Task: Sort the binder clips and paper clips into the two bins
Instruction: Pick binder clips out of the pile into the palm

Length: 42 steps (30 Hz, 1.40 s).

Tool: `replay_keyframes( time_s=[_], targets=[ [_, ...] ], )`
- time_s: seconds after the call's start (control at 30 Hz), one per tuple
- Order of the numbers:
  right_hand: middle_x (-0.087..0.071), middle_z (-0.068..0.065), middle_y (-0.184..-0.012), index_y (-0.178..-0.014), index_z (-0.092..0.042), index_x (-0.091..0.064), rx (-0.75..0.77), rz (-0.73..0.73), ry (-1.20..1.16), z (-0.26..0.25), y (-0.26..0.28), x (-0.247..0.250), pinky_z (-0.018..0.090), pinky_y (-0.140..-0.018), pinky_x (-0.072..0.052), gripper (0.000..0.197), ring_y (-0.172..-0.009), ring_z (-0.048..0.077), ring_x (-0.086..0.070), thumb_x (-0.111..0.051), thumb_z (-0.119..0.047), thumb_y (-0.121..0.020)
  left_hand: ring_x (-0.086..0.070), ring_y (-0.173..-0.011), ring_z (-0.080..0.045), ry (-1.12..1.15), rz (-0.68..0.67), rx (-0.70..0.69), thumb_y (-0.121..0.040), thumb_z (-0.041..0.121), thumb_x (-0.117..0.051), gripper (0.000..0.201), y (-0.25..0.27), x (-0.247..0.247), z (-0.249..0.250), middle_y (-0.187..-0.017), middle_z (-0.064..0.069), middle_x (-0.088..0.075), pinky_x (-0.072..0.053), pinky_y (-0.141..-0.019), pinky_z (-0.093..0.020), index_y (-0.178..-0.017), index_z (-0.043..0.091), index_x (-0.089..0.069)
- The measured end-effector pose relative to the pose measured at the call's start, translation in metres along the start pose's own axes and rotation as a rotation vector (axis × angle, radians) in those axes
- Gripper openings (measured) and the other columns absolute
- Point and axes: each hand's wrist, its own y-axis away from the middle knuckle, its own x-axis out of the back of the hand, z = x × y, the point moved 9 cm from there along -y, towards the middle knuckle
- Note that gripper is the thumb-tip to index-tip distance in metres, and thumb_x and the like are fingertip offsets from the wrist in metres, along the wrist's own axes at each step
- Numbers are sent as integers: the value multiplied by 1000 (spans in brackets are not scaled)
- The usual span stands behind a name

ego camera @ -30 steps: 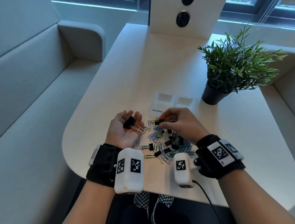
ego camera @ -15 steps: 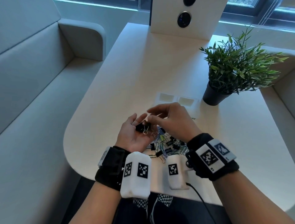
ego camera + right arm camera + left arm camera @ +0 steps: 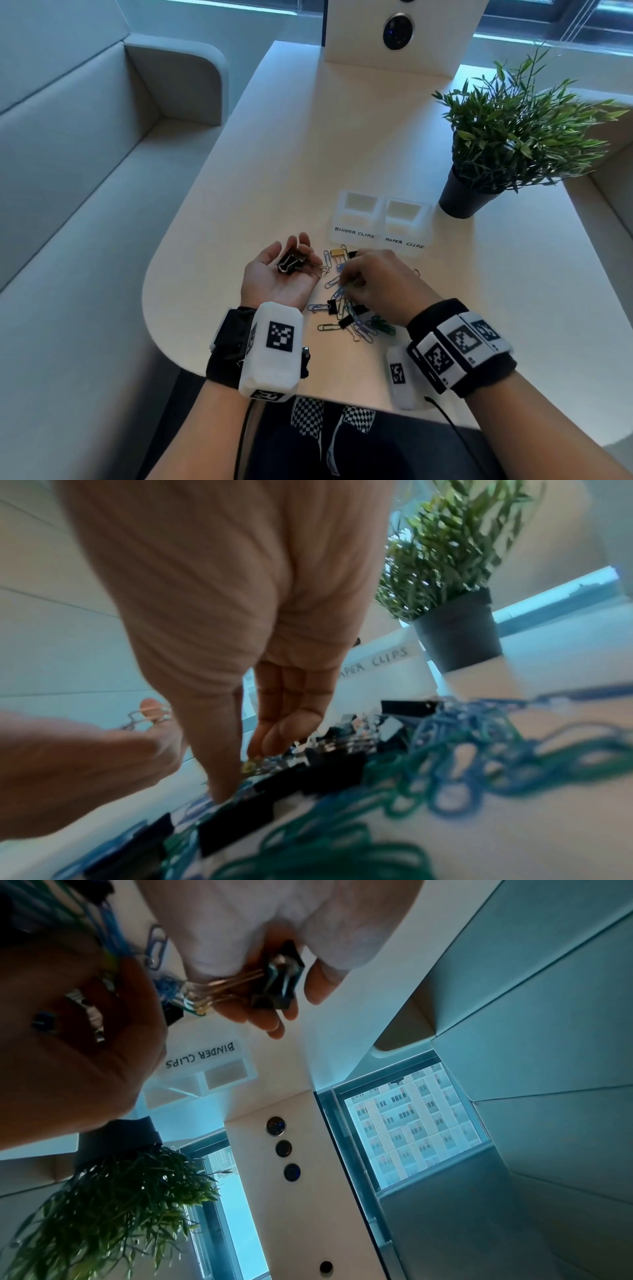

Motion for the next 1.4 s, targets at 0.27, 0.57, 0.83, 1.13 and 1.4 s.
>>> replay_keyframes(
  time_s=[0.27, 0.57, 0.83, 1.13, 1.4],
  targets=[
    [-67, -4, -73, -79, -19, -72, -40, 252, -267, 10, 1, 37, 11, -59, -47, 10, -62, 2, -57, -74, -14, -71, -58, -72, -20, -108, 40, -32, -92, 17, -40, 26, 0, -1, -2, -73, -12, -61, -44, -70, -33, -77, 5, -57],
    [-71, -5, -85, -100, -20, -70, 61, 278, -393, -23, -13, 44, 22, -72, -56, 25, -74, 9, -65, -76, -21, -76, -65, -78, -25, -277, -25, 39, -94, 22, -39, 27, 1, -13, -30, -85, -15, -66, -47, -88, -34, -86, 7, -60],
    [-60, -4, -101, -109, -20, -69, 89, -88, 0, -18, 17, -10, 27, -76, -46, 30, -87, 10, -54, -71, -22, -79, -51, -58, -16, -271, 74, -88, -92, 19, -40, 26, -8, 8, 11, -70, -10, -57, -44, -54, -22, -77, 7, -56],
    [-61, 1, -94, -93, -14, -67, 83, -95, 58, -25, 15, -15, 31, -75, -52, 13, -85, 17, -56, -64, -16, -80, -51, -66, -18, -227, 63, -96, -93, 17, -40, 26, 0, 6, 15, -75, -11, -54, -42, -63, -24, -77, 5, -56],
    [-63, -3, -70, -79, -15, -67, -3, 44, -157, -2, 9, 3, 16, -59, -44, 9, -61, 5, -54, -66, -6, -77, -54, -69, -18, -241, 60, -75, -93, 18, -42, 25, 3, 6, 6, -76, -9, -55, -43, -65, -26, -77, 5, -57]
  ],
)
